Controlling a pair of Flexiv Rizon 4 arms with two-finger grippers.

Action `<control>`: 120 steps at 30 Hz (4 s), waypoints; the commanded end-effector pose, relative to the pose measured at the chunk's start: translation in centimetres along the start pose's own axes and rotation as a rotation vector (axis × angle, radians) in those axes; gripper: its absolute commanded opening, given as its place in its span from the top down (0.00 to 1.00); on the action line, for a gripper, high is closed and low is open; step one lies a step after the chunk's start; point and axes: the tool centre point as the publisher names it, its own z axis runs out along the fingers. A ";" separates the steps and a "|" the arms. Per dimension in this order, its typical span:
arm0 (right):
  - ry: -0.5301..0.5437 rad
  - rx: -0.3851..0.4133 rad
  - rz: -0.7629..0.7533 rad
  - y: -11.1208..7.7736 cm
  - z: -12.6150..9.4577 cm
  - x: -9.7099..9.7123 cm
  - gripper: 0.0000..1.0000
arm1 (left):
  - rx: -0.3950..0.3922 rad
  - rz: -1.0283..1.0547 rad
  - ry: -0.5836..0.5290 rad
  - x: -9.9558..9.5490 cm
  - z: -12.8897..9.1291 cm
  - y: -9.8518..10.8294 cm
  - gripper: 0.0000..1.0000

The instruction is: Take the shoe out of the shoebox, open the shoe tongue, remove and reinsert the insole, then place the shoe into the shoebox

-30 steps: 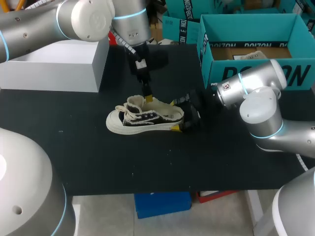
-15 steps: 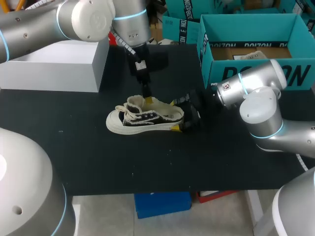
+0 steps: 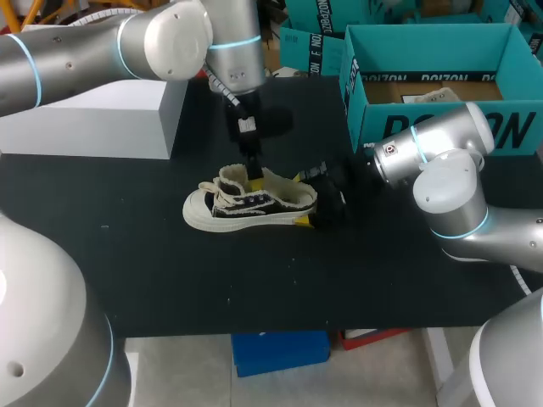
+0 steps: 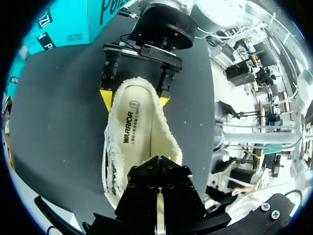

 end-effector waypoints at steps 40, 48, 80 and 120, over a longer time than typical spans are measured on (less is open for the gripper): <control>0.000 0.003 0.001 -0.3 0.6 -0.1 1.00 | -0.056 -0.056 0.039 0.3 5.8 1.0 1.00; 0.000 0.003 0.001 -0.3 0.6 -0.1 1.00 | -0.035 -0.089 0.038 -0.2 6.4 1.6 1.00; 0.000 0.003 0.001 -0.3 0.6 -0.1 1.00 | -0.022 -0.142 -0.028 -2.4 8.5 2.0 1.00; 0.000 0.003 0.001 -0.3 0.6 -0.1 1.00 | -0.062 -0.167 -0.189 -3.2 10.4 1.8 0.71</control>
